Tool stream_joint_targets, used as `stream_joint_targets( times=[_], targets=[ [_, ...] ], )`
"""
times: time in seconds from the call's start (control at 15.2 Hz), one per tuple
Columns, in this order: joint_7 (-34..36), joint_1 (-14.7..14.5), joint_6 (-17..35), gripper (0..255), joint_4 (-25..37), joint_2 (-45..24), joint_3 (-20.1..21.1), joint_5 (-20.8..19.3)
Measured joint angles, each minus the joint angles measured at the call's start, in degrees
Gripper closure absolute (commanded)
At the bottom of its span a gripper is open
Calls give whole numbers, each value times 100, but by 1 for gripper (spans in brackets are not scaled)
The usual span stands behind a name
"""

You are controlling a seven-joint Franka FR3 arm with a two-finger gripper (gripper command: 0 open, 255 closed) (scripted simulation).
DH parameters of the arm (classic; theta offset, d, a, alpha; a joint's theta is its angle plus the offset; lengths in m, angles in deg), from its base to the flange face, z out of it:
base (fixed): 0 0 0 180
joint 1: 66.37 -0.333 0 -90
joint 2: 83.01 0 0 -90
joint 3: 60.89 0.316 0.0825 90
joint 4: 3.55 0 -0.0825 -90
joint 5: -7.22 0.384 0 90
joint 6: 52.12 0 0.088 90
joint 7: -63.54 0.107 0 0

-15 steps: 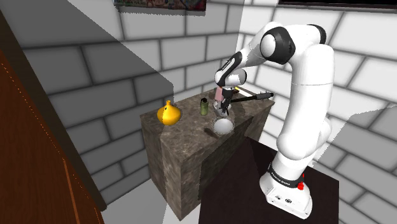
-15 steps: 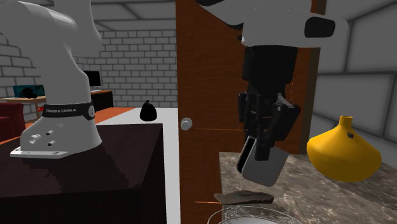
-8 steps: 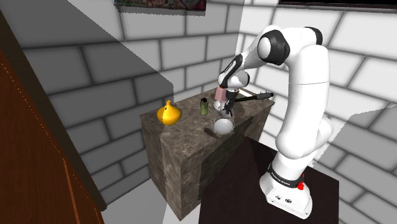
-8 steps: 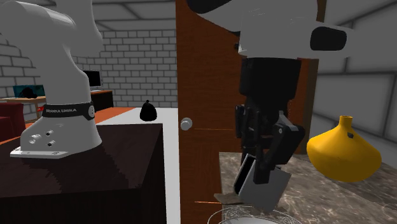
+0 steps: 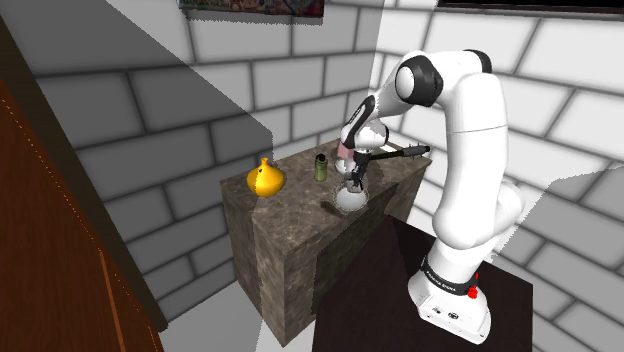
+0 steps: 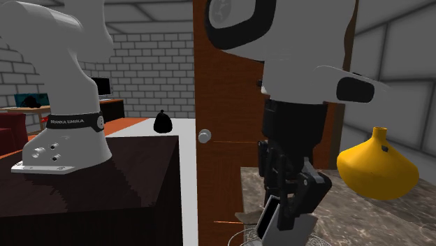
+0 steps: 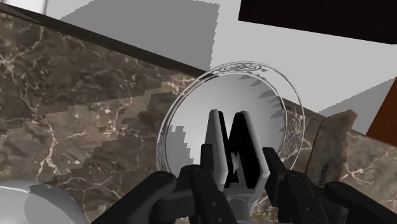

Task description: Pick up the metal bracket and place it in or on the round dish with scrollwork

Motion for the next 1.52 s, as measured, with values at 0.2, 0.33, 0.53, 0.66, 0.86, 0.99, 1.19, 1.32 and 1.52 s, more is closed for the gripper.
stream_joint_targets(
  times=[0.2,0.33,0.53,0.66,0.86,0.99,1.19,1.32,1.52],
  targets=[
    [-65,47,165,255,-2,-169,56,80],
    [-77,58,200,255,6,-212,70,98],
    [-77,59,208,255,14,-227,75,103],
    [-78,60,209,0,15,-228,75,104],
    [-77,60,210,0,16,-228,75,104],
    [-77,60,210,0,16,-228,75,104],
    [-27,22,22,0,31,-49,7,17],
    [61,-37,-239,0,74,182,-70,-96],
    [101,-68,-348,0,40,326,-109,-158]
  ],
)
